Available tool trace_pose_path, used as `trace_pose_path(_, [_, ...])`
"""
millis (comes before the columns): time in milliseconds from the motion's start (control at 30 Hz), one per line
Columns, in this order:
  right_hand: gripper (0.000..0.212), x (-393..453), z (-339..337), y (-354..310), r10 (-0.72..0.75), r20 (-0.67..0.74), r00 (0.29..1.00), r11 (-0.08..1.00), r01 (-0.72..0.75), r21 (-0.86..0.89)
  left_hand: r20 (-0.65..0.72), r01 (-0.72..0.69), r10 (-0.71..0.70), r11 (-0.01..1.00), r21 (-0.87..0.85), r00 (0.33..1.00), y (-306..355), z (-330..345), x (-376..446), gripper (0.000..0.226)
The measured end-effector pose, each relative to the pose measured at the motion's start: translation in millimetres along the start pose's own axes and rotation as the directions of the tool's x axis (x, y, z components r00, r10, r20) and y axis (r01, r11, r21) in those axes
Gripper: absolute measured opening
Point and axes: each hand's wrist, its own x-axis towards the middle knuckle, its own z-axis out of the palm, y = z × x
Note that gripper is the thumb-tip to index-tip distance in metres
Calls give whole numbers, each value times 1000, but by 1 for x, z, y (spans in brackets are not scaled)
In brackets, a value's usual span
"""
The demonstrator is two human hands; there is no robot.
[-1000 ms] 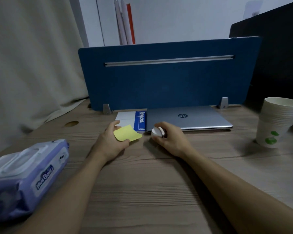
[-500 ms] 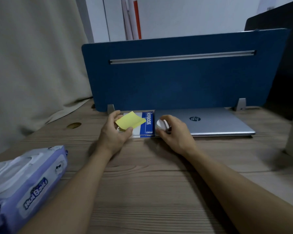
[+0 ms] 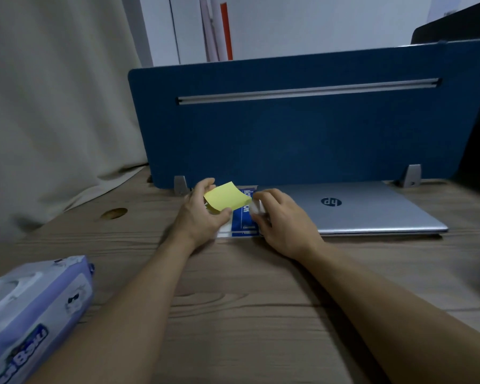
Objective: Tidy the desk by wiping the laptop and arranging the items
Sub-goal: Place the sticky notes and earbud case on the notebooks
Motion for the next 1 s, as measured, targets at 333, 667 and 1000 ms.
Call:
trace_pose_path(333, [31,7,5,3,-69,76,995,982,81,-169,186,-65,42,991,120,982,-9,11,8,71])
trace_pose_path(667, [25,7,5,1,-78,171,982,988,99,-115,275,62,-149,952,300,950,-13,5,1,74])
trace_pose_path(1000, [26,2,-5,-4,6,161,987,993,13,-117,313,98,-231,916,389,921,-15,-3,-9,60])
